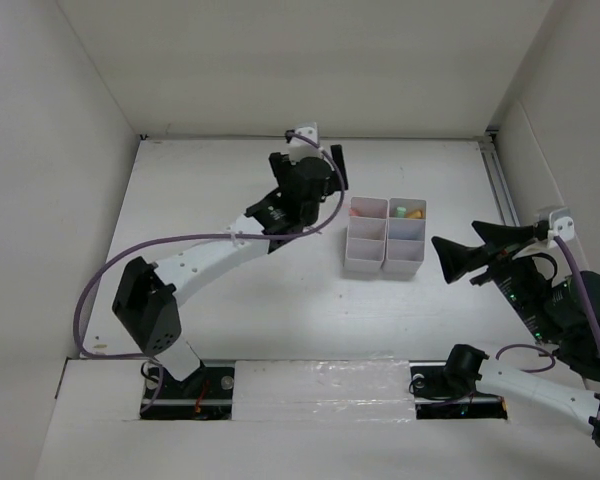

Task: Sort the stationery into containers
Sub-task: Grab a piece of stationery with the left arm

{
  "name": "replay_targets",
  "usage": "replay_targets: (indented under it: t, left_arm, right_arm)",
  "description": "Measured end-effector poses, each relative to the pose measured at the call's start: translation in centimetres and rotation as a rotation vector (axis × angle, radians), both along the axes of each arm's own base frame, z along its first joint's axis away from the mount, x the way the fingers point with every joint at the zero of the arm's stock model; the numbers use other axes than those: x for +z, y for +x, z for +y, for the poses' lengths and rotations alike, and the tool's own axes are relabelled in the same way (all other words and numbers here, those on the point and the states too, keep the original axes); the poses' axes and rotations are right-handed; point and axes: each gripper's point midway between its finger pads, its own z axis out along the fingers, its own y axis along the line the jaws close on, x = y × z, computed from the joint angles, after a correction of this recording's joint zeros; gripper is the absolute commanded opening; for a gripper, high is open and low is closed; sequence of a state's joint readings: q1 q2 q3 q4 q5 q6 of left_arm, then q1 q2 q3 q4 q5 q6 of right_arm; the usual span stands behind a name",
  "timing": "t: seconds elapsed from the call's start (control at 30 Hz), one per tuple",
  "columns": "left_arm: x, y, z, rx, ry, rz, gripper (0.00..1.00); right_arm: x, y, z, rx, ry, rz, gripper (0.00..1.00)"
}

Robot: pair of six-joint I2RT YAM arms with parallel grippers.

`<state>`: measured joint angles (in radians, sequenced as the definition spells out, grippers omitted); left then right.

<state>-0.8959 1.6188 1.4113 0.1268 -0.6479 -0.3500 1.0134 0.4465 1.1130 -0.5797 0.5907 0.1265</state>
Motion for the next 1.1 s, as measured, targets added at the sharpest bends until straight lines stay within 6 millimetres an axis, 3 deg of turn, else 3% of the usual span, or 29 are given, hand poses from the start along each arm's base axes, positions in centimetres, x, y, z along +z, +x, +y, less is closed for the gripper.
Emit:
replay_targets:
  t: [0.1, 0.23, 0.37, 0.43, 0.53, 0.67, 0.87, 0.93, 1.0, 1.1]
  left_arm:
    - [-1.6, 1.4, 5.3, 0.111, 0.023, 0.077, 1.0]
    - [-2.1, 2.2, 10.9, 0.243, -0.011, 0.149, 1.0]
    - [-3.4, 2.3, 15.2, 0.365, -0.041, 0.227, 1.0]
    - [-4.1, 2.2, 16.4, 0.404, -0.042, 0.254, 1.0]
    - [-4.9, 2.0, 17.2, 0.428, -0.027, 0.278, 1.0]
    - [-5.7, 1.8, 16.8, 0.337, 0.078, 0.319, 1.0]
    - [-5.6, 2.9, 15.5, 0.086, 0.426, 0.308, 1.0]
    - [-7.1, 2.4, 15.5, -0.005, 0.531, 0.295, 0.99]
    - [-9.7, 1.1, 15.8, -0.12, 0.622, 0.303, 0.89]
    - [-13.0, -0.6, 15.9, -0.292, 0.74, 0.308, 0.85]
  right_arm:
    - [-0.2, 0.1, 0.3, 0.004, 0.0, -0.004, 1.0]
    - [-0.7, 0.7, 1.3, 0.011, -0.028, 0.005, 1.0]
    - [-1.8, 1.6, 3.5, 0.038, -0.092, 0.034, 1.0]
    - [-2.0, 1.7, 4.3, 0.059, -0.102, 0.035, 1.0]
    - [-2.7, 1.6, 5.0, 0.087, -0.109, 0.031, 1.0]
    - [-2.8, 1.4, 5.7, 0.126, -0.096, 0.015, 1.0]
    - [-3.3, 0.8, 7.3, 0.208, -0.082, -0.008, 1.0]
    - [-3.6, 0.5, 7.8, 0.238, -0.078, -0.014, 1.0]
    - [-3.6, 0.2, 8.2, 0.266, -0.073, -0.021, 1.0]
    - [-3.5, -0.3, 8.8, 0.309, -0.067, -0.031, 1.0]
